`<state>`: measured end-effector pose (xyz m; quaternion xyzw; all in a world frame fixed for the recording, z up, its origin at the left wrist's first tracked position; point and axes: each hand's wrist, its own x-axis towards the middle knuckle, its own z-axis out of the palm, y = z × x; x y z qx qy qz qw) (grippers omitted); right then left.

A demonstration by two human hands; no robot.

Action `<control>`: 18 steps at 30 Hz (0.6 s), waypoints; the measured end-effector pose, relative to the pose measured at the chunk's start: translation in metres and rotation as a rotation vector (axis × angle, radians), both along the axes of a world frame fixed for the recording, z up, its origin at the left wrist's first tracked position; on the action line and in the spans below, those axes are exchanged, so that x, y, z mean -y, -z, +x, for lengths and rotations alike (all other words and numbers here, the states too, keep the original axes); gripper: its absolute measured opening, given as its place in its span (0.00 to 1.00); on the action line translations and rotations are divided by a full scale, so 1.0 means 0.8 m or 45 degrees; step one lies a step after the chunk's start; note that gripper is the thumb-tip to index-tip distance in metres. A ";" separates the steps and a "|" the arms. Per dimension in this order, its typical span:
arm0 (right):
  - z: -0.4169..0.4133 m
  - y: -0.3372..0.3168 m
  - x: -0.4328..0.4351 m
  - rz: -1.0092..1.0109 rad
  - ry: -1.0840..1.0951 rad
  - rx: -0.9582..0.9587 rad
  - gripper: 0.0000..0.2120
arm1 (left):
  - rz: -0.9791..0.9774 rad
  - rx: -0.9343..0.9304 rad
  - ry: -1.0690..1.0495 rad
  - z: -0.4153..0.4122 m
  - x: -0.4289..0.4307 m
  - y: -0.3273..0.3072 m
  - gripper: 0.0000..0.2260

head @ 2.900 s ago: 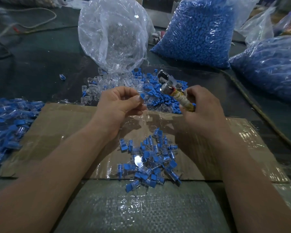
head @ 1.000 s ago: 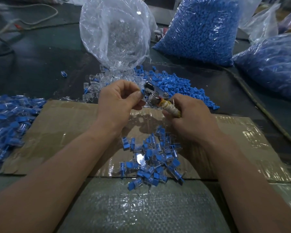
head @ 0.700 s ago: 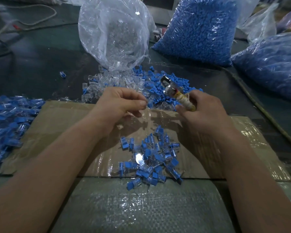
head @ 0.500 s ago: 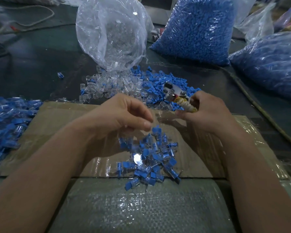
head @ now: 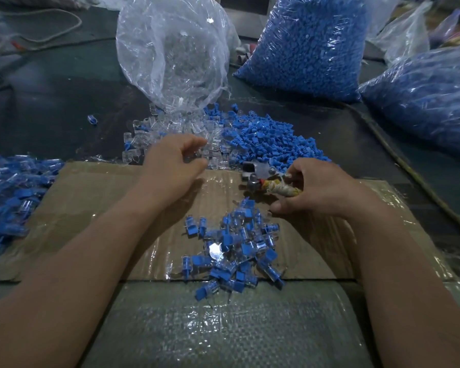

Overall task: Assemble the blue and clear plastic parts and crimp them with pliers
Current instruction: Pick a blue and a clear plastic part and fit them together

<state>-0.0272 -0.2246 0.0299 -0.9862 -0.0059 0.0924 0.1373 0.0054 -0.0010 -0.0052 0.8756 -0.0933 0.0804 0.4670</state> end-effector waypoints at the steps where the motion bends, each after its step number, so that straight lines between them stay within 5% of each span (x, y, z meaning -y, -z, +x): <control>1: 0.000 0.000 -0.001 0.002 -0.018 -0.015 0.28 | 0.162 0.034 0.097 -0.001 0.001 0.001 0.19; 5: 0.000 0.002 -0.005 -0.061 -0.101 -0.023 0.29 | 0.560 0.080 0.320 -0.002 0.003 0.006 0.24; 18: -0.006 -0.008 0.008 0.170 -0.030 -0.093 0.28 | 0.569 0.130 0.263 0.003 0.008 0.005 0.14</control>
